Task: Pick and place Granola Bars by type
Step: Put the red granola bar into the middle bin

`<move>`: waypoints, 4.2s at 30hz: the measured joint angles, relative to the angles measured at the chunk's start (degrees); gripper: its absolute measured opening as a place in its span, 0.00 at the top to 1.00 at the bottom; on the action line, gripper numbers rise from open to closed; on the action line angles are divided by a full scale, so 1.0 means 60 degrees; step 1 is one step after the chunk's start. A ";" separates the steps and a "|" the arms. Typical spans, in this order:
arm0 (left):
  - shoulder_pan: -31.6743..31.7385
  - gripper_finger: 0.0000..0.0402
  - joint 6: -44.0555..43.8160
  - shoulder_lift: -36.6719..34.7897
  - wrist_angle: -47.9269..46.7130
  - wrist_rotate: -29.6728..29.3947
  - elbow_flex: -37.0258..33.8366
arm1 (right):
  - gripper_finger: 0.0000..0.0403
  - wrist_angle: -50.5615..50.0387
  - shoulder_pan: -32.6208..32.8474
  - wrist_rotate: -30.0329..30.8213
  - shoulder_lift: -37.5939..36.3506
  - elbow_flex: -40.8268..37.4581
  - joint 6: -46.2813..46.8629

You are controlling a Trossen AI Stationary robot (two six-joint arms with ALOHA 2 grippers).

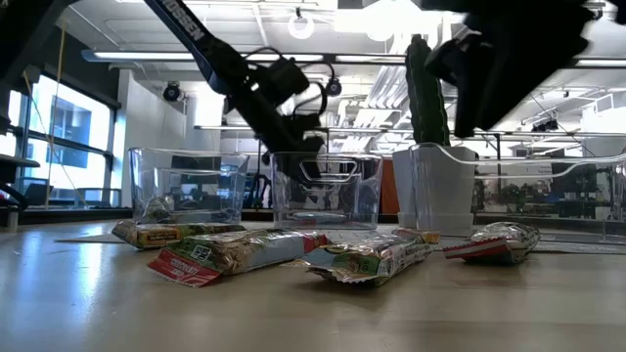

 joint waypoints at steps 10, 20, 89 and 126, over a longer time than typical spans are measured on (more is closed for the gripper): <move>0.0000 0.43 -0.0011 -0.2015 -0.0005 0.0884 0.0006 | 0.69 0.2155 0.0182 -0.0179 0.0000 -0.1662 -0.1785; 0.0000 0.43 -0.0481 -0.2522 -0.0023 0.1693 0.0007 | 0.69 0.4220 0.0059 -0.0457 0.0004 -0.2998 -0.2652; -0.0004 0.43 -0.1246 -0.6514 -0.2918 0.3611 0.0004 | 0.97 0.8557 -0.7275 -0.0272 0.0806 -0.1465 -0.5294; -0.0004 0.43 -0.1571 -0.6511 -0.3877 0.3606 0.0004 | 0.67 0.8545 -0.6896 -0.0463 0.1263 -0.1318 -0.4978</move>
